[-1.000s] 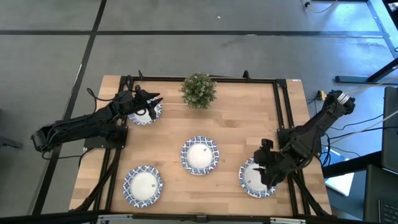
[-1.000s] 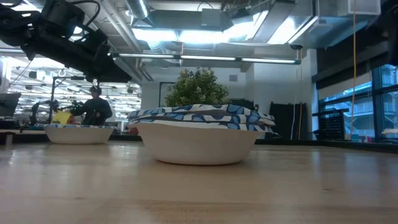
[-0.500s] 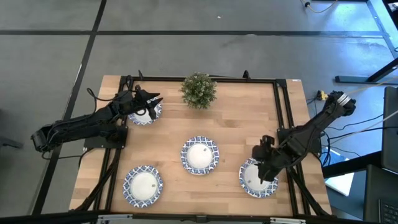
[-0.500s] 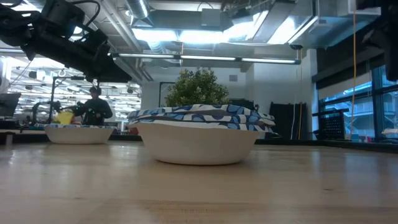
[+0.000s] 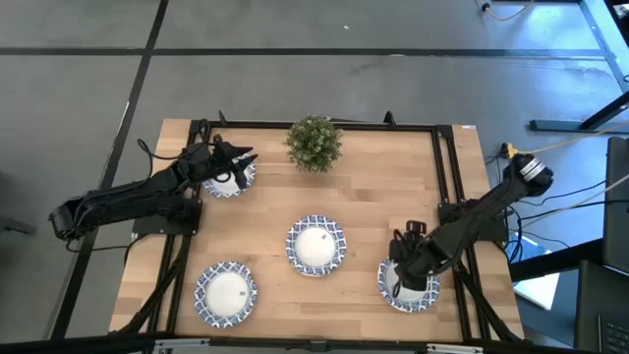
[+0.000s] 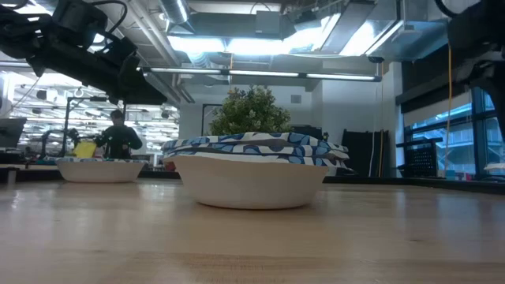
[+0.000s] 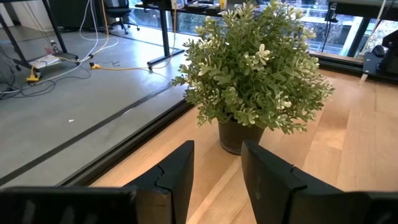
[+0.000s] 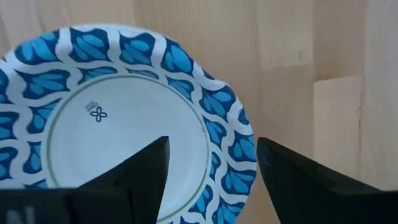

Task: Nest bowls inside each other
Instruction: Stack the blue pattern bowl on the blue pattern bowl

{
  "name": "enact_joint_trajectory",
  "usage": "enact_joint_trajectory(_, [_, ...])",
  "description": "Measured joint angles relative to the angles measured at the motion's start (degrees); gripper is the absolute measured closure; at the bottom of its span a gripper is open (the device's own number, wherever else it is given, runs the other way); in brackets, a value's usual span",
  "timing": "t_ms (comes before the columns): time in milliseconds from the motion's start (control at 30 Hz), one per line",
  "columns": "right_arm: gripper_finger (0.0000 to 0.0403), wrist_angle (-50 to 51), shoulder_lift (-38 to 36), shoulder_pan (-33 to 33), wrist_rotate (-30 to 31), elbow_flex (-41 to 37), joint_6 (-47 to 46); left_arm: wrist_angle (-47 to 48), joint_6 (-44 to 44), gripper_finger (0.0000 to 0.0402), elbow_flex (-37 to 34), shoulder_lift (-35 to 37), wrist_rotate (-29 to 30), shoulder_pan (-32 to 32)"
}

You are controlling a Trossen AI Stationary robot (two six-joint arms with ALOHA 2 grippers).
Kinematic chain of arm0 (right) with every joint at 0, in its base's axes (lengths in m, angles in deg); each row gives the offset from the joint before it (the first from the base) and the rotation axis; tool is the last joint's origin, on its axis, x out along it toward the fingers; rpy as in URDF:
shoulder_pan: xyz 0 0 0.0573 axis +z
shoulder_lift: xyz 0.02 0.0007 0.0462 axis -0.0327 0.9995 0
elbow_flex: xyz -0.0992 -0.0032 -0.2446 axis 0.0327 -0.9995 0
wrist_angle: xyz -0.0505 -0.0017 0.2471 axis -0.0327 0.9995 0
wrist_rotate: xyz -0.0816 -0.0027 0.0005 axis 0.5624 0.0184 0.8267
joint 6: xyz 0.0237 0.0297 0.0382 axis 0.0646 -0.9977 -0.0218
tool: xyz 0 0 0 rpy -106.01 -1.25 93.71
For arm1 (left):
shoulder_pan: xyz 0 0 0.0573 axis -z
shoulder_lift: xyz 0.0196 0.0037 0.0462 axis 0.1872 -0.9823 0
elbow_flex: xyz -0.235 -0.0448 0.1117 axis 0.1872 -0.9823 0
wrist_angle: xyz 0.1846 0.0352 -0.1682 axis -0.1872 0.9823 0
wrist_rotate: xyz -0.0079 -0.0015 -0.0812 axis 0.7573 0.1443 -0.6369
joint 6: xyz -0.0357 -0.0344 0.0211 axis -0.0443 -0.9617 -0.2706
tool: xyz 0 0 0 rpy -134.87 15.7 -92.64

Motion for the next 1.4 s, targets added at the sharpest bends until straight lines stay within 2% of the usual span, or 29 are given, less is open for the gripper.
enact_joint_trajectory(167, [0.0159,-0.1,1.4,-0.8,1.2,0.0,0.1,0.0,0.0,0.0273,0.0,0.0,0.0,0.0])
enact_joint_trajectory(367, [0.0159,-0.2,2.0,-4.9,1.1,0.0,5.4,0.1,-0.4,0.0273,0.0,0.0,0.0,0.0])
enact_joint_trajectory(600, [0.0159,-8.4,2.0,-8.1,-2.9,-3.9,9.8,0.5,-0.5,0.0273,0.0,0.0,0.0,0.0])
enact_joint_trajectory(933, [0.0165,-12.3,2.0,-8.1,-6.9,-7.3,8.9,0.7,-0.2,0.0273,0.0,0.0,0.0,0.0])
enact_joint_trajectory(1133, [0.022,-12.8,2.0,-8.2,-7.0,-7.4,8.8,0.7,-0.2,0.0273,0.0,0.0,0.0,0.0])
enact_joint_trajectory(1400, [0.0348,-13.2,2.0,-8.1,-8.0,-7.4,9.0,0.7,-0.2,0.0273,0.0,0.0,0.0,0.0])
